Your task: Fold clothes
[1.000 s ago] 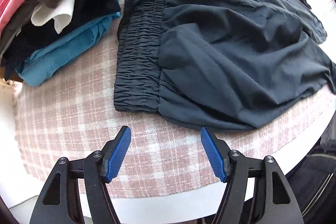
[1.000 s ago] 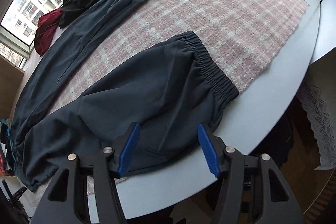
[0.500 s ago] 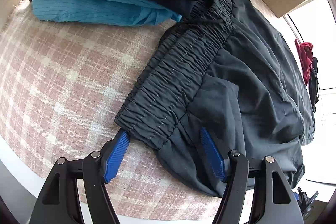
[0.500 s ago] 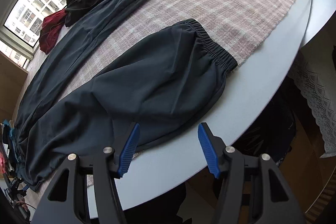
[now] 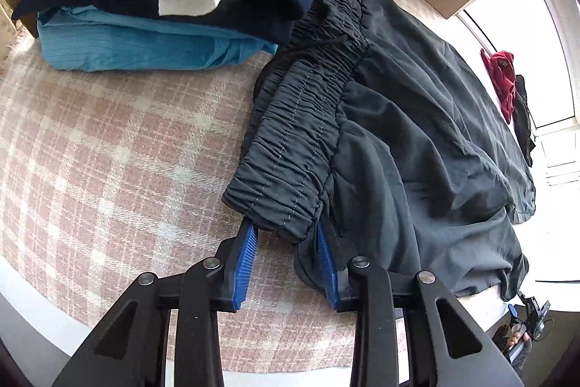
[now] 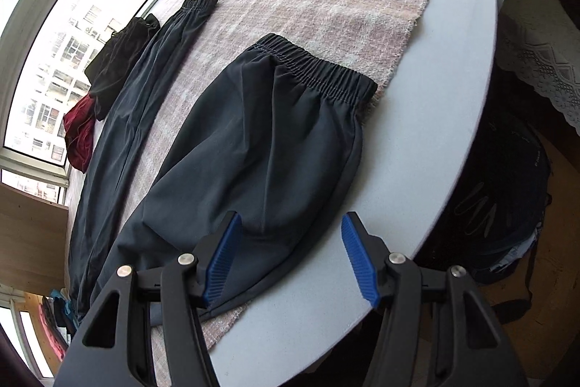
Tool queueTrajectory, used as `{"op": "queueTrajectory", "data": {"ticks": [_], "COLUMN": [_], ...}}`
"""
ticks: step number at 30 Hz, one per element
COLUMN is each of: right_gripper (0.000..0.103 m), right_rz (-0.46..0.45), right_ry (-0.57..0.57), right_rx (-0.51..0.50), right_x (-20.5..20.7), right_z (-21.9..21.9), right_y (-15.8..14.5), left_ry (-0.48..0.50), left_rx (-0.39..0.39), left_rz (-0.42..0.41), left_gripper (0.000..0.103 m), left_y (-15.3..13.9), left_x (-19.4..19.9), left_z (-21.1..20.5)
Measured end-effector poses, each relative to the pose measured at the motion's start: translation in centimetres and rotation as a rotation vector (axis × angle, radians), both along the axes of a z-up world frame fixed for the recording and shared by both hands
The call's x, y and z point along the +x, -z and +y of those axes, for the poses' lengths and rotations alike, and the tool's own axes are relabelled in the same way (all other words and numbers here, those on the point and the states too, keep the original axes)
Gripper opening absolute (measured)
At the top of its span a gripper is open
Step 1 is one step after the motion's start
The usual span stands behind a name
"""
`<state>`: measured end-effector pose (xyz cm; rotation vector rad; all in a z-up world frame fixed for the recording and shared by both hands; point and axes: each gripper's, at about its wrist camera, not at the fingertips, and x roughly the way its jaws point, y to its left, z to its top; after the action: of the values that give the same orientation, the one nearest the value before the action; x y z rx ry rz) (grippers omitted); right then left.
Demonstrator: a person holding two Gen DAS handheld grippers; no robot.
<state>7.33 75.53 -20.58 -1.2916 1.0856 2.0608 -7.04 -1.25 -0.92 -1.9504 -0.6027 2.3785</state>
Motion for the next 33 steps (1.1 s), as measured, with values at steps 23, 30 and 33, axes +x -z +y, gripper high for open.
{"op": "queueTrajectory", "data": {"ticks": [23,30,33], "right_gripper": [0.004,0.003,0.003], "right_rz": [0.269,0.315,0.199], "right_ry": [-0.004,-0.100,-0.238], "right_rx": [0.055,0.176,0.167], "right_x": [-3.3,-11.6,-15.0], "right_z": [2.6,4.5,3.3], "right_y": [-10.5,-16.3,-15.3], "left_ry": [-0.029,0.001,0.023], "left_rx": [0.049,0.016,0.005], "left_rz": [0.197,0.291,0.278], "left_gripper": [0.025,0.017,0.016], "left_y": [-8.1,-11.7,-11.2], "left_x": [1.0,-2.2,-2.8], "left_z": [-0.4,2.1,3.6]}}
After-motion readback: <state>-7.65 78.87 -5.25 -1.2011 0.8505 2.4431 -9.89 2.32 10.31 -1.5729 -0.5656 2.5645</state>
